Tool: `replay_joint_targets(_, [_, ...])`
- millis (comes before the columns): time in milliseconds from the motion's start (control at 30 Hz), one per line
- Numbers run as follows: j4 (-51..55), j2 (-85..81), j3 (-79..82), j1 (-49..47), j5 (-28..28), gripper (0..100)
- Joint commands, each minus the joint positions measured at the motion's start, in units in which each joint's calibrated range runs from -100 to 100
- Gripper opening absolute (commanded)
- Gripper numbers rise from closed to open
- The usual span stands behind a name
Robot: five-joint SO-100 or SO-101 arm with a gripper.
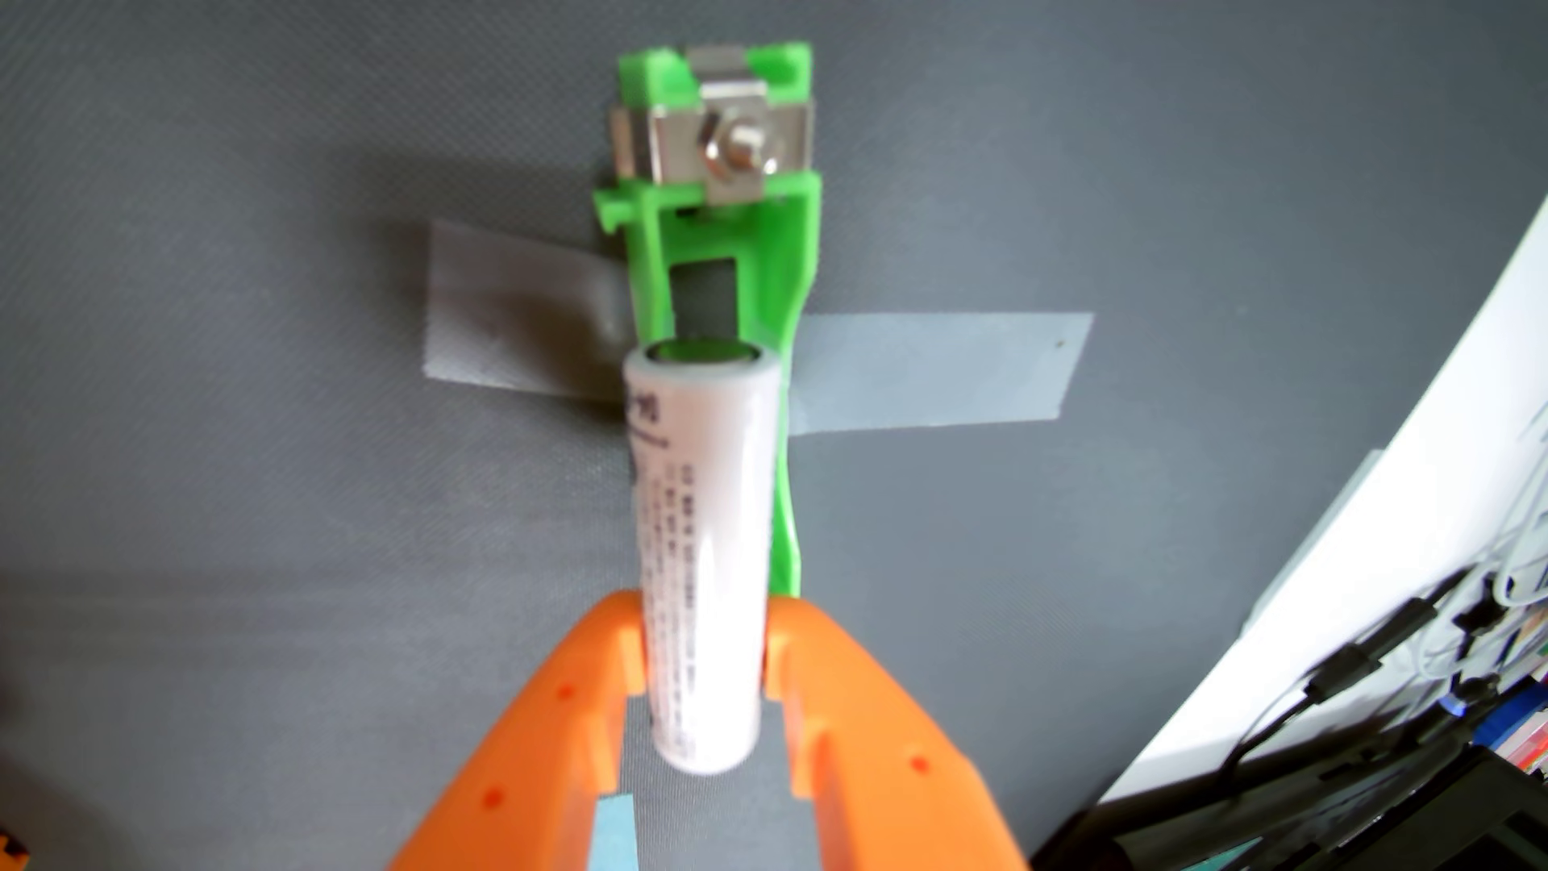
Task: Insert Battery
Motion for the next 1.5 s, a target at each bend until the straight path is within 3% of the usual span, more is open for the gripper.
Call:
replay_joint_targets(0, [-0.47, 0.15, -2.72, -0.24, 0.22, 1])
replay_joint_targets(1467, [-4.28, 2.82, -2.27, -1.18, -0.19, 1])
